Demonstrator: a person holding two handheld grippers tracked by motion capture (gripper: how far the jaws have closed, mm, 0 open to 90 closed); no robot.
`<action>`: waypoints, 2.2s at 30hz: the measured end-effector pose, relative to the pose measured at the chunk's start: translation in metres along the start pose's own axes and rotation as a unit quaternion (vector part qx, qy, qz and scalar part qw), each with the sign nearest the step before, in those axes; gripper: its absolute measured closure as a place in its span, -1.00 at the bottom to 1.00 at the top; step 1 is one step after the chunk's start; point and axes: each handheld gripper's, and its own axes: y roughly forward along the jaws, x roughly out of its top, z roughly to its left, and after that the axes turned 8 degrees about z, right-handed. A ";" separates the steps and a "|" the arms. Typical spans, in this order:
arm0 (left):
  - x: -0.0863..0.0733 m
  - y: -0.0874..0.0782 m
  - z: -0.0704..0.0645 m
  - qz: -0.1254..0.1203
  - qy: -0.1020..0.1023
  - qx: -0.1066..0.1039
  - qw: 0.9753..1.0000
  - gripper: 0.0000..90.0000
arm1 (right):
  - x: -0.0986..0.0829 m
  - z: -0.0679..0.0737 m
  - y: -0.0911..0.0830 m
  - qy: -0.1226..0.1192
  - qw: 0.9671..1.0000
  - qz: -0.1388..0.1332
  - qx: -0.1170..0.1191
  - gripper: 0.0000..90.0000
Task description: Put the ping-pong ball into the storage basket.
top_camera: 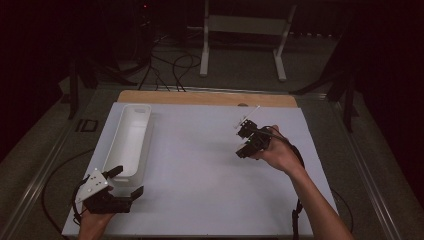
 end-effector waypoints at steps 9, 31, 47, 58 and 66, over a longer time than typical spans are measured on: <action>0.000 0.000 0.000 0.000 0.000 0.000 1.000 -0.98 | 0.010 0.001 -0.006 -0.003 1.000 -0.005 0.000 0.12; 0.000 0.000 0.000 0.000 0.000 -0.001 1.000 -0.98 | 0.037 0.007 -0.015 -0.023 1.000 -0.006 -0.009 0.12; 0.000 0.000 0.001 -0.001 0.000 -0.003 1.000 -0.98 | 0.058 0.013 -0.019 -0.035 0.999 -0.004 -0.013 0.12; 0.000 0.000 0.001 0.000 0.001 -0.004 1.000 -0.98 | 0.070 0.015 -0.023 -0.038 0.999 -0.009 -0.012 0.12; 0.000 0.000 0.001 0.000 0.002 -0.003 1.000 -0.98 | 0.080 0.017 -0.026 -0.044 0.999 -0.012 -0.013 0.12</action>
